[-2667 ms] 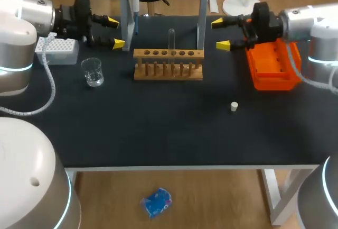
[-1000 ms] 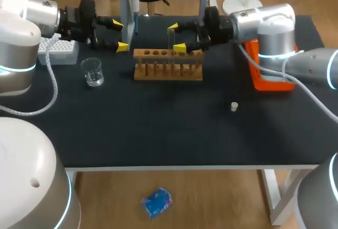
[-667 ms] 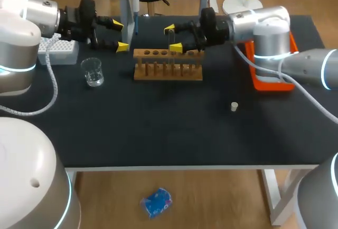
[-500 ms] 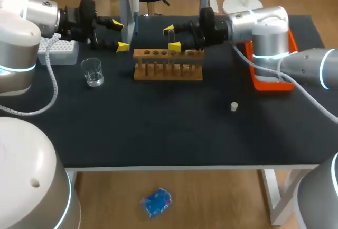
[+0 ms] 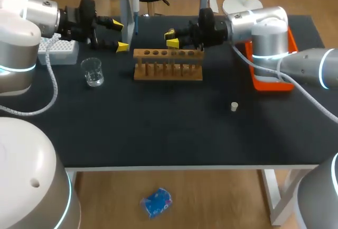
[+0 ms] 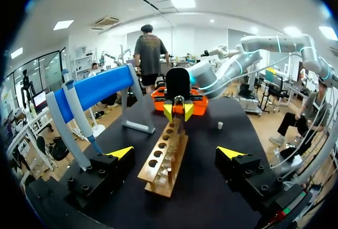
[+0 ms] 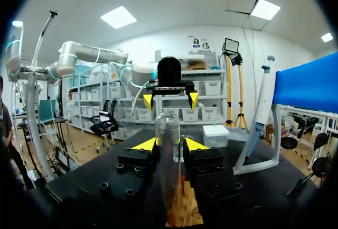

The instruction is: Invert the test tube, pick up the pipette, mount the tip to pipette, aspirate from beaker and dispense into the tube, eject the tip, return the pipette, and cap with the stopper.

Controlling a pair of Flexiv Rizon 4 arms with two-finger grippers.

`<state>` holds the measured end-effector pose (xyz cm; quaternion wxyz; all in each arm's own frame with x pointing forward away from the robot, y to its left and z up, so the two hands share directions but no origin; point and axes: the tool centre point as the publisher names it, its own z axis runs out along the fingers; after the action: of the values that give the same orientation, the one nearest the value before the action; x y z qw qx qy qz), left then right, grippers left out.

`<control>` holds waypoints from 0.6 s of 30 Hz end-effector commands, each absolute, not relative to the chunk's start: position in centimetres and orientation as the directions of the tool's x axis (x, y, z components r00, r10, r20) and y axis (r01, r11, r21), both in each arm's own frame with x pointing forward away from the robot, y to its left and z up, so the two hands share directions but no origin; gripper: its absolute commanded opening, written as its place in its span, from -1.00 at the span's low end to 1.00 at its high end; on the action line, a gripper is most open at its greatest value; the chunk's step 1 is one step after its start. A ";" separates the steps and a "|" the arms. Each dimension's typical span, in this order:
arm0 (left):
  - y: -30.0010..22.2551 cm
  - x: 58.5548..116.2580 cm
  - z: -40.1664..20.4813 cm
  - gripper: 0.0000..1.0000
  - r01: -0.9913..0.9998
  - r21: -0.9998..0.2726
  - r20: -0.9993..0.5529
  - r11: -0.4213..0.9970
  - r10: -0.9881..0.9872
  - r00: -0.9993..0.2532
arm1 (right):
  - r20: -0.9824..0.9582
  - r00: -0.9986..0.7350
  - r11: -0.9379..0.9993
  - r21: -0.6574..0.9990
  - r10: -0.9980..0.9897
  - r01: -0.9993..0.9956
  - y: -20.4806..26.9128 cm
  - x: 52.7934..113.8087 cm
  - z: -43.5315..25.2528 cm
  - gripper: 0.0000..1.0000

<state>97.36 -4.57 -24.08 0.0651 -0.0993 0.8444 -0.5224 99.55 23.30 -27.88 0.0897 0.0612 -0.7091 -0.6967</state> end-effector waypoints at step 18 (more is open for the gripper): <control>-4.6 97.4 -24.1 1.00 -0.100 -0.895 -0.006 0.435 -0.236 -0.972 | 0.028 -0.978 0.013 1.000 -0.208 0.026 23.0 99.3 -27.1 -1.00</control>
<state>97.36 -4.57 -24.08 0.0651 -0.0993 0.8444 -0.5223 99.43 23.20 -27.43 0.0848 0.0642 -0.7052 -0.7010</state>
